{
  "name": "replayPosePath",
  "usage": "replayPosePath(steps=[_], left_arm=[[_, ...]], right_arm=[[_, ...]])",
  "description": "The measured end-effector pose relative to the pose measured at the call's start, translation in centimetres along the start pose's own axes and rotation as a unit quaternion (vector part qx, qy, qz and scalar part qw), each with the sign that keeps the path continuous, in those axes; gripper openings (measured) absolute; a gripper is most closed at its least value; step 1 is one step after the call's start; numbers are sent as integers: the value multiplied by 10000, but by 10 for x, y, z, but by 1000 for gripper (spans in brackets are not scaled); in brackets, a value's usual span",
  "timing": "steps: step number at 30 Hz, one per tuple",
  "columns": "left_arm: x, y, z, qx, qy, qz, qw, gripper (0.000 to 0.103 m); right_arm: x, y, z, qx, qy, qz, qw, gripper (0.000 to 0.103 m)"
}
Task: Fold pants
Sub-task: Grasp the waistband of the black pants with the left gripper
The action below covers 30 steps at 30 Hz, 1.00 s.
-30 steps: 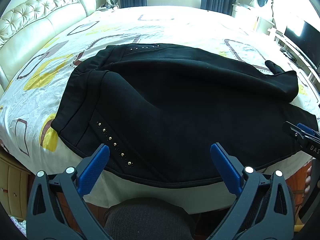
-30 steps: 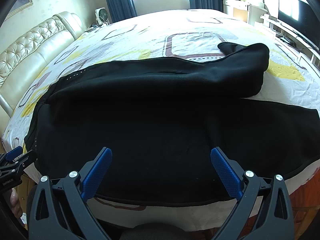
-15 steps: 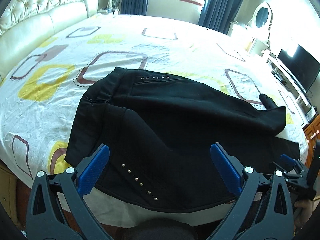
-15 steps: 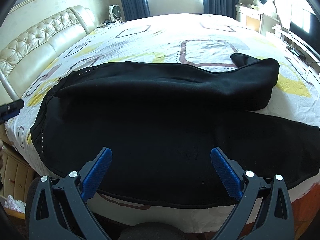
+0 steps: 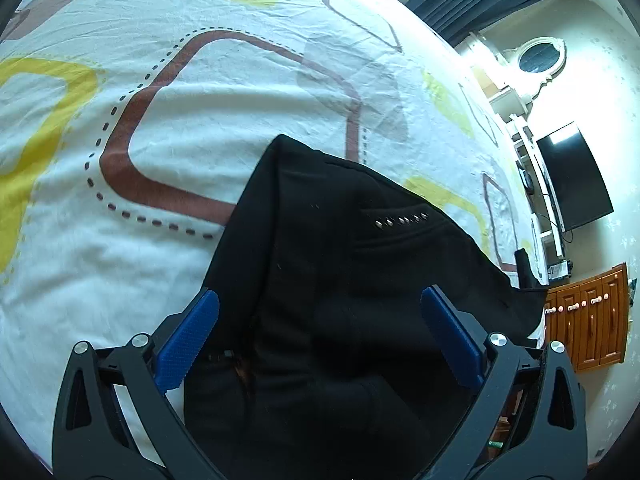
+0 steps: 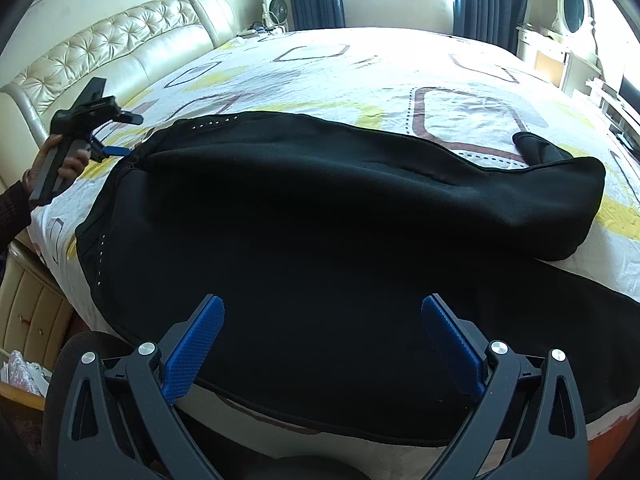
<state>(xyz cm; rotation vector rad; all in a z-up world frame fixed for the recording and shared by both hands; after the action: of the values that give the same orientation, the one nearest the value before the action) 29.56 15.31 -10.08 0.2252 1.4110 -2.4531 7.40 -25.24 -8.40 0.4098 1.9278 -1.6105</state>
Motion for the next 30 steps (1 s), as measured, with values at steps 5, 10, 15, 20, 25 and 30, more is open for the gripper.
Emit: replayPosePath(steps=[5,10,15,20,25,30], left_arm=[[-22,34,-14,-82,271,-362,9989,101],[-19,45,17,892,579,-662,9921,101],[-14,55,24,1194,586,-893,9871,101],[-7,51,21,1669,861,-722,9795,101],[-36,50,14,1749,52,-479,9834,101],[-42,62,20,1311,497,-381,9894,94]], right_arm=[[-4,9,-9,-310,-130,-98,9994,99],[-33,20,-16,-913,-226,-34,9956,99],[-81,30,-16,-1262,-678,183,9895,99],[-125,58,-4,-1101,-1050,14,9883,99],[-147,102,15,-1056,-1101,-384,9875,99],[-157,134,34,-1125,-952,-606,9872,99]])
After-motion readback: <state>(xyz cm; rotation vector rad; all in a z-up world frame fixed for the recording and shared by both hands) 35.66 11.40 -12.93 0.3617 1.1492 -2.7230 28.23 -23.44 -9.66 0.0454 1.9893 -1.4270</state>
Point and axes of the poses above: each gripper's, at about its wrist camera, not at the fingertips, and y roughly the way its jaws point, z to its right, x to its underside, the point moved 9 cm from there along y, roughly the way its jaws point, and after that the axes turned 2 degrees about -y, right-handed, at the moved point
